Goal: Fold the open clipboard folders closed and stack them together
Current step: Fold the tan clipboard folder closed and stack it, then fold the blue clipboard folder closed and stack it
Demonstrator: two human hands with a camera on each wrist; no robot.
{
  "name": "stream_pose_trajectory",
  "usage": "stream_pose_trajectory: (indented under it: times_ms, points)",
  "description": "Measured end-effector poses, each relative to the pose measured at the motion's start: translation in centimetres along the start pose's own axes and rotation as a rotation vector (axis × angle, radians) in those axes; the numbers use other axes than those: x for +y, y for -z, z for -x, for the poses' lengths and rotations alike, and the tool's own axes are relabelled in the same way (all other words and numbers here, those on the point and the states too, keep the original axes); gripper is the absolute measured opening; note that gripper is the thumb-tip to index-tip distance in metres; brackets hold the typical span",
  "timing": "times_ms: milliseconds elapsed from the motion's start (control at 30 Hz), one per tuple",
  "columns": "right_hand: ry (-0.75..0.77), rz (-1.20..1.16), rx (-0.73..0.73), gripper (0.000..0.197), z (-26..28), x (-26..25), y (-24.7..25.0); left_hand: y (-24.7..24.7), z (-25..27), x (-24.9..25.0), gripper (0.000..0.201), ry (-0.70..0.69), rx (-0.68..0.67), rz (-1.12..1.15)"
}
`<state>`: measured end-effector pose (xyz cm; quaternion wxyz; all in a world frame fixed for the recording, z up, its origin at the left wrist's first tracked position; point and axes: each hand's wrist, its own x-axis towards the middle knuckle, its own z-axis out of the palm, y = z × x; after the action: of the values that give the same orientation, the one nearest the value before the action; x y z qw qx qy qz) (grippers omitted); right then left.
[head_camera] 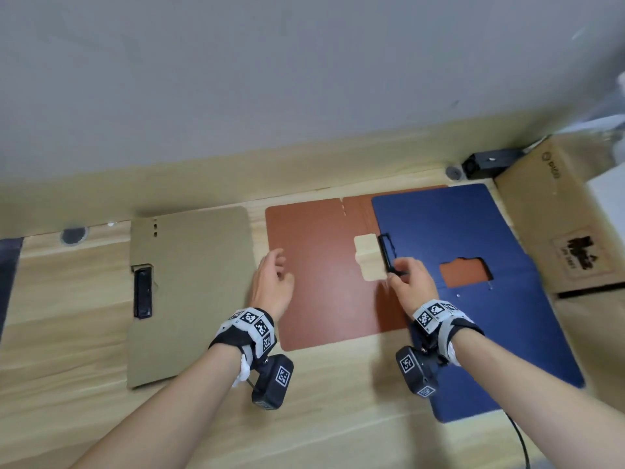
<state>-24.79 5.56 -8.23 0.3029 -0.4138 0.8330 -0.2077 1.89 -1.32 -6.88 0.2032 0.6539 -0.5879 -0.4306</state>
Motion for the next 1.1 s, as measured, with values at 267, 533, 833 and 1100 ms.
stream_pose_trajectory:
  times_ms: [267, 533, 833, 1100]
  points:
    - [-0.068, -0.016, 0.092, 0.027, -5.6, 8.4, 9.1, -11.3, -1.4, 8.0, 0.034, -0.005, -0.198, -0.101]
    - [-0.107, 0.26, 0.166, 0.061, -10.5, 14.8, 15.4, -19.1, -4.8, 12.0, 0.039, 0.116, -0.223, -0.525]
    - [-0.095, 0.272, 0.051, 0.107, -12.4, 17.2, 16.1, -19.8, -5.5, 12.8, 0.054, 0.034, -0.151, -0.857]
    - [-0.102, 0.232, 0.145, 0.098, -12.2, 16.9, 15.9, -19.5, -4.9, 12.7, 0.031, -0.201, -0.26, -1.089]
